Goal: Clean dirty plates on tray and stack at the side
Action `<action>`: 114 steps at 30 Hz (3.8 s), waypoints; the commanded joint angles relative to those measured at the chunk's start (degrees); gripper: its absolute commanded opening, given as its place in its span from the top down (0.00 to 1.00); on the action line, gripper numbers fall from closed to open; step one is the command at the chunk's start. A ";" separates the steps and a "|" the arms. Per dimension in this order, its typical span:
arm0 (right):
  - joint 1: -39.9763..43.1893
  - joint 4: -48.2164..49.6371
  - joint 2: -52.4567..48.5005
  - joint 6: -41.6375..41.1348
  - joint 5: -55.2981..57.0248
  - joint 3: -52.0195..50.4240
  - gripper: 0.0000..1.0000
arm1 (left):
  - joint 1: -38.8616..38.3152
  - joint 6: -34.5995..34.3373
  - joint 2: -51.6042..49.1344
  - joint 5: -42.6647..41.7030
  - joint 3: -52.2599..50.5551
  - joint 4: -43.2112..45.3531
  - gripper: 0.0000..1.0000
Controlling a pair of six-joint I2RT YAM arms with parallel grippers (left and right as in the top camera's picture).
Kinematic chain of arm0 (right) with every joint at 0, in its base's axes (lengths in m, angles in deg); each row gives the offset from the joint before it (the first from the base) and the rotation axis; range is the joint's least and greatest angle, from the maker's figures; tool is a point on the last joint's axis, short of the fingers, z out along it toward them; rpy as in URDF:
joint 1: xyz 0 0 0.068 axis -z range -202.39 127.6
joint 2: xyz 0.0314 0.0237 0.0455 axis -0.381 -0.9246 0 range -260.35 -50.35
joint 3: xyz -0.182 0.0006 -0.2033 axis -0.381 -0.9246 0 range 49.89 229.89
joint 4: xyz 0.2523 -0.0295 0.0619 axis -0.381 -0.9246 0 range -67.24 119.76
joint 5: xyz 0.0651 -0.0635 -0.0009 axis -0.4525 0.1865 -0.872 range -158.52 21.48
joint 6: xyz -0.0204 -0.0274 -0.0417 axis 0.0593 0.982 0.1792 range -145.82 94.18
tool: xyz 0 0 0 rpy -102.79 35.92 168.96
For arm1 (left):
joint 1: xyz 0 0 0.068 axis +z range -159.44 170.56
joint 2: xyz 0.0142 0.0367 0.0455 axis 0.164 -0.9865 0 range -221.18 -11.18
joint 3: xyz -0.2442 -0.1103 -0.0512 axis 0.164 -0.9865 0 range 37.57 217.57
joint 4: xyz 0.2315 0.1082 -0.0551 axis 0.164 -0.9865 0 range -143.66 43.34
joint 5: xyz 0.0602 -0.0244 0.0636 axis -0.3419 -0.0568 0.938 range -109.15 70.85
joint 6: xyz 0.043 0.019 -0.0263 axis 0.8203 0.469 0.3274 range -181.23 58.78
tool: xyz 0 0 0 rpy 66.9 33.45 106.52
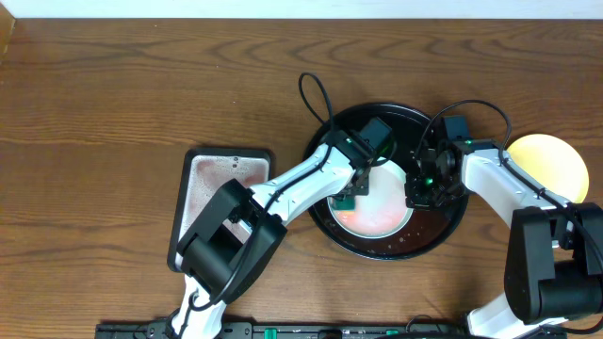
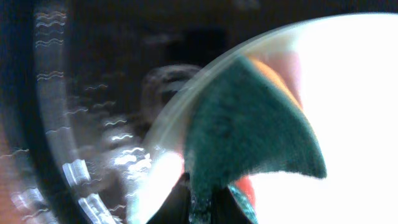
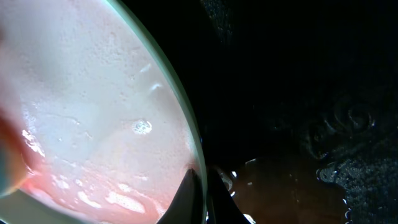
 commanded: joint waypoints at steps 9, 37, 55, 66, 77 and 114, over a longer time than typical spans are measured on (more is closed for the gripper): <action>-0.02 -0.85 -1.27 1.70 7.10 -0.98 0.99 | -4.83 -7.34 -2.27 -26.05 -3.28 16.87 0.92; 0.00 -0.90 -1.27 1.68 7.13 -0.98 0.99 | -0.09 4.61 -2.25 26.60 -2.40 -5.86 0.92; 0.00 -1.27 0.17 1.66 7.10 -0.98 0.99 | -1.57 4.63 19.80 14.73 0.09 -7.74 0.87; -0.57 -1.29 11.85 0.83 8.28 -0.98 0.99 | 7.37 4.61 36.33 15.17 -3.13 -27.04 0.92; -6.29 -2.78 16.26 -1.40 17.44 -0.98 0.99 | 30.23 9.81 43.30 3.48 -28.11 -13.77 0.92; -46.88 -4.79 38.60 1.31 74.55 -0.96 0.99 | 32.68 13.38 58.82 -5.42 -30.36 -13.77 0.17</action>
